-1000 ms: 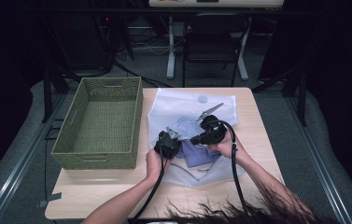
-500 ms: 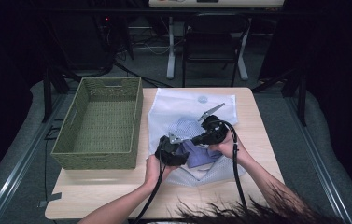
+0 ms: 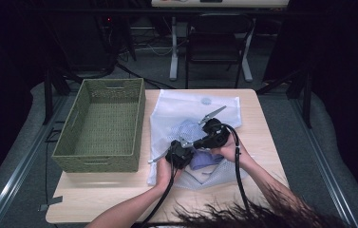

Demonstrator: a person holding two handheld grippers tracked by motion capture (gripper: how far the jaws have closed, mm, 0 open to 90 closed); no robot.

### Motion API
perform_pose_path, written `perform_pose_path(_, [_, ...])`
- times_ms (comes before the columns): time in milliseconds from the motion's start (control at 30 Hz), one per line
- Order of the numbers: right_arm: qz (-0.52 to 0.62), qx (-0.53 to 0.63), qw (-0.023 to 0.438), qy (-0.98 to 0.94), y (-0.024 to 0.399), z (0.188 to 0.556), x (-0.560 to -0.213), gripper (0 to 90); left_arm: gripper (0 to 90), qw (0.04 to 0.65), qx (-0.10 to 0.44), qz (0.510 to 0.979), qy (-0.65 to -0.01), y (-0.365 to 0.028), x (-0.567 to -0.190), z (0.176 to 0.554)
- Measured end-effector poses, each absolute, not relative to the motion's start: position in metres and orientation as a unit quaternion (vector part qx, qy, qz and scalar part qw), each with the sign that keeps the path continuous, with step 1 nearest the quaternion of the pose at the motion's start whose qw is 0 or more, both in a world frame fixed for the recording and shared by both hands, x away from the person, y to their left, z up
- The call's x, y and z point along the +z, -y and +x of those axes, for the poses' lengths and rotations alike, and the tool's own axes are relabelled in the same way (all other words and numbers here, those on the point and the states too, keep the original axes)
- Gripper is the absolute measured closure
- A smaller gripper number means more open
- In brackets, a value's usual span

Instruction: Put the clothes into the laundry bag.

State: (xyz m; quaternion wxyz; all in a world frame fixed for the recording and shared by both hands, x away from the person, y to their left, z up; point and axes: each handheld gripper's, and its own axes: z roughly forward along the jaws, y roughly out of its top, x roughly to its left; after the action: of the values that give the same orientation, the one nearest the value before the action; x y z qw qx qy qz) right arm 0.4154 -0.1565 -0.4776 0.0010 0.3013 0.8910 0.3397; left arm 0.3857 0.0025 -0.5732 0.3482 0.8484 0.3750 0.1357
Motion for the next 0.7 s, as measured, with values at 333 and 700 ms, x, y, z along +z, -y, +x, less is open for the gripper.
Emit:
perform_pose_path(333, [0.301, 0.360, 0.007, -0.883, 0.163, 0.415, -0.464, 89.6, 88.2, 0.390, 0.225, 0.797, -0.402, -0.016, -0.552, 0.397])
perform_pose_path(700, [0.306, 0.342, -0.004, -0.888, 0.166, 0.419, -0.476, 89.5, 70.0, 0.361, 0.176, 0.824, -0.400, -0.026, -0.557, 0.399])
